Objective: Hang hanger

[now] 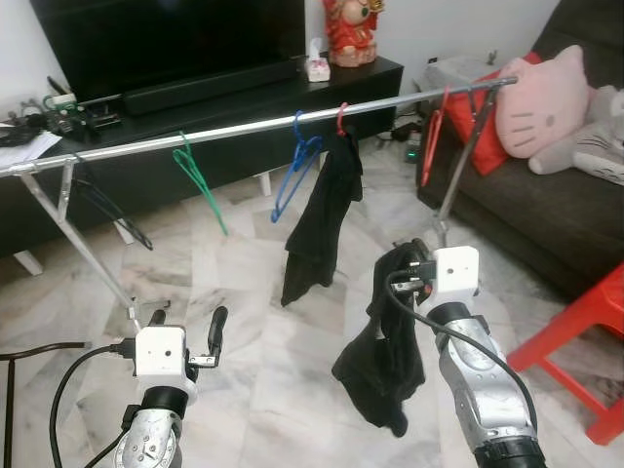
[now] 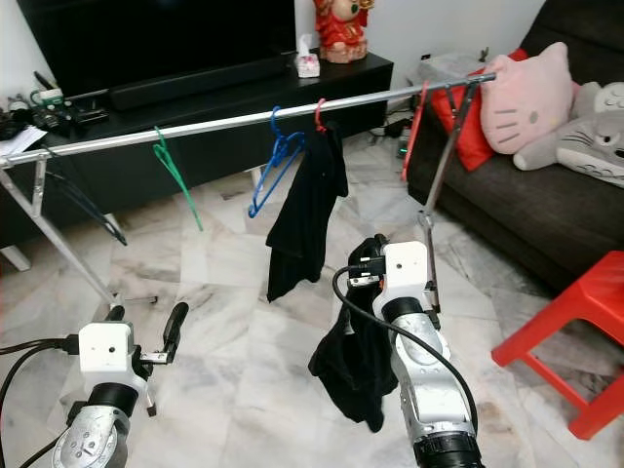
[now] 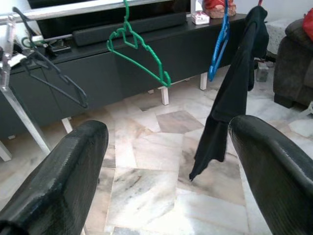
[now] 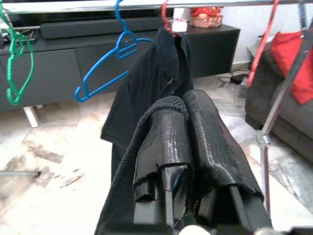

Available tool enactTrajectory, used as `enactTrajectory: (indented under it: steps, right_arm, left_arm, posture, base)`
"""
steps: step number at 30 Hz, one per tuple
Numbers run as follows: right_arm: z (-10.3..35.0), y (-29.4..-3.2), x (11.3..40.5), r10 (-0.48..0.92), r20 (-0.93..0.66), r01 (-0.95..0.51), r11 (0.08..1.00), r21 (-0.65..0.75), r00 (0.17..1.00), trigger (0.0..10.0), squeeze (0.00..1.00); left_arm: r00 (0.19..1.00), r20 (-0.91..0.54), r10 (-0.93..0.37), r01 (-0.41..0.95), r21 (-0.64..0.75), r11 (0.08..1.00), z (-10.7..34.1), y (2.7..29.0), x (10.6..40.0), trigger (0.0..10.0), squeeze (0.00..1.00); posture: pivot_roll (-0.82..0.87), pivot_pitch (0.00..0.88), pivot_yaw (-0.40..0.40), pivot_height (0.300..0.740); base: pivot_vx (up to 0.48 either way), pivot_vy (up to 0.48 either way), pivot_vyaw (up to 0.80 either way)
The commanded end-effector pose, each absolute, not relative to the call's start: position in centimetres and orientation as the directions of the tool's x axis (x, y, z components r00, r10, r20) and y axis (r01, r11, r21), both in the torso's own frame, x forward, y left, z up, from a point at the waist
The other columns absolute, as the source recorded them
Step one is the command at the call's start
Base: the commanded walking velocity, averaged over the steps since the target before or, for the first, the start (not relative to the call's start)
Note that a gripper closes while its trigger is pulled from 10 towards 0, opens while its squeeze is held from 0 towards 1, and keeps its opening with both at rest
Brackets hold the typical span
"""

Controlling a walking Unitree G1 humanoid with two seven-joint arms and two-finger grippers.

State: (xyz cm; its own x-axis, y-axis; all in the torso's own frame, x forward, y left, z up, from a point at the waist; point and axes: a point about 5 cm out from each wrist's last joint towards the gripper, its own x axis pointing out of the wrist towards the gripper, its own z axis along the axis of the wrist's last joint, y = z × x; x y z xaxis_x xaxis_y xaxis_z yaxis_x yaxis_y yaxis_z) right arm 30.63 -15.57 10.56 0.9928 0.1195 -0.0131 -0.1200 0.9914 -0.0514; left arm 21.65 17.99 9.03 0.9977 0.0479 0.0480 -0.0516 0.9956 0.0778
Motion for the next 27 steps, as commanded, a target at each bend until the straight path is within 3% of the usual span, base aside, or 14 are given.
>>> enactTrajectory:
  steps: [1,14,27]
  right_arm:
    - [10.7,-15.5,30.5,0.113,-0.006,-0.113,0.992,-0.048,0.994,10.0,0.00]
    - [11.2,-14.6,31.1,0.124,0.011,-0.124,0.992,-0.025,0.992,10.0,0.00]
    - [10.7,-15.0,30.8,0.096,-0.008,-0.096,0.995,-0.017,0.995,10.0,0.00]
  left_arm:
    - [0.999,0.038,0.033,-0.036,0.085,0.996,9.1,18.0,21.5,10.0,0.00]
    - [0.999,0.039,0.038,-0.042,0.101,0.994,9.3,18.4,21.9,10.0,0.00]
    - [0.998,0.050,-0.027,0.021,0.114,0.993,9.6,17.7,22.7,10.0,0.00]
  posture:
    - [-0.07,0.000,0.028,0.732]
    - [-0.06,0.000,0.017,0.732]
    - [-0.09,0.000,0.046,0.732]
  base:
    - [0.000,0.000,0.00]
    - [0.000,0.000,0.00]
    - [0.273,0.000,-0.03]
